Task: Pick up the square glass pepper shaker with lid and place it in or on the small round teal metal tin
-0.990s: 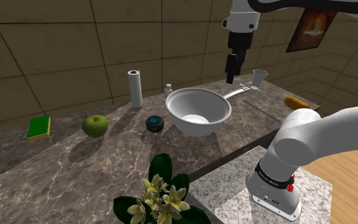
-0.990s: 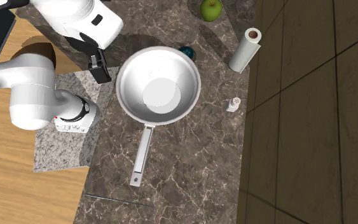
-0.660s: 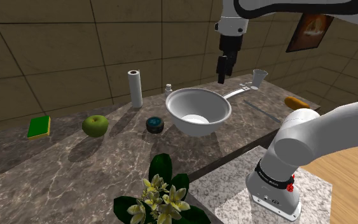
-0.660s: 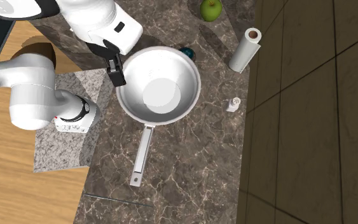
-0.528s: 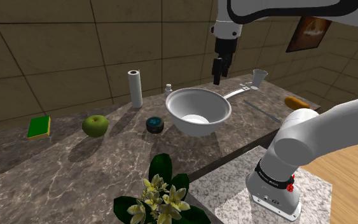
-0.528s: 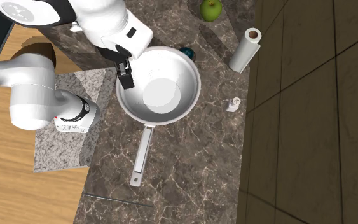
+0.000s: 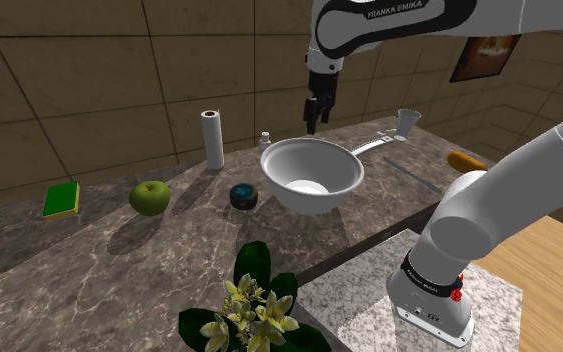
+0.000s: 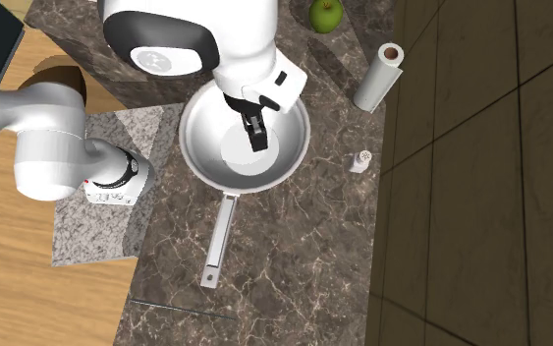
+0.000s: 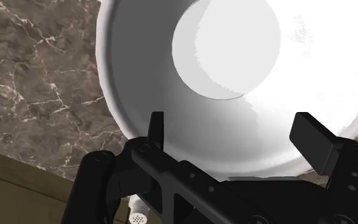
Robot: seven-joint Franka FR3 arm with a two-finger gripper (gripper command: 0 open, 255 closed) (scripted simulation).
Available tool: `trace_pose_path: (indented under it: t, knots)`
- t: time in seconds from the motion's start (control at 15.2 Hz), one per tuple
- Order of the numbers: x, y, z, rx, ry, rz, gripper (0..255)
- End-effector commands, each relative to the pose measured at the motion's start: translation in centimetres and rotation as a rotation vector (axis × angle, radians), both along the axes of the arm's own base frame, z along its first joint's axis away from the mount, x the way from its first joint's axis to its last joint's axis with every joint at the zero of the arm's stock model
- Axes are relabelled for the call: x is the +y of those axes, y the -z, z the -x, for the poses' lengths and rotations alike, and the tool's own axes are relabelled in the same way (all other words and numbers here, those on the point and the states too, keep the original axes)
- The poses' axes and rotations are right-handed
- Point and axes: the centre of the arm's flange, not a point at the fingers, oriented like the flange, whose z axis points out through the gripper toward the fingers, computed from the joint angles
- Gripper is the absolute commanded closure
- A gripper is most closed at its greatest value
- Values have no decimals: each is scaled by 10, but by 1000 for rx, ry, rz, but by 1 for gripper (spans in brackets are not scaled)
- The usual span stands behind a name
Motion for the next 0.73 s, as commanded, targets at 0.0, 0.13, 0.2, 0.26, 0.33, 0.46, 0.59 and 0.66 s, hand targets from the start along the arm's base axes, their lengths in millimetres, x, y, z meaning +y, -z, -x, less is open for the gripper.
trace_pose_path:
  t: [0.0,0.13,0.2,0.26,0.33,0.46,0.59,0.66]
  knots:
    - [-4,14,-20,-10,1,1,0]
    - [-9,25,-42,-19,2,3,0]
    - [-11,31,-53,-23,2,3,0]
    - [-14,36,-64,-28,2,4,0]
    - [-16,41,-75,-32,3,4,0]
    - [-21,52,-98,-41,4,5,0]
    - [-26,62,-120,-50,5,6,0]
    - [-28,67,-131,-55,5,7,0]
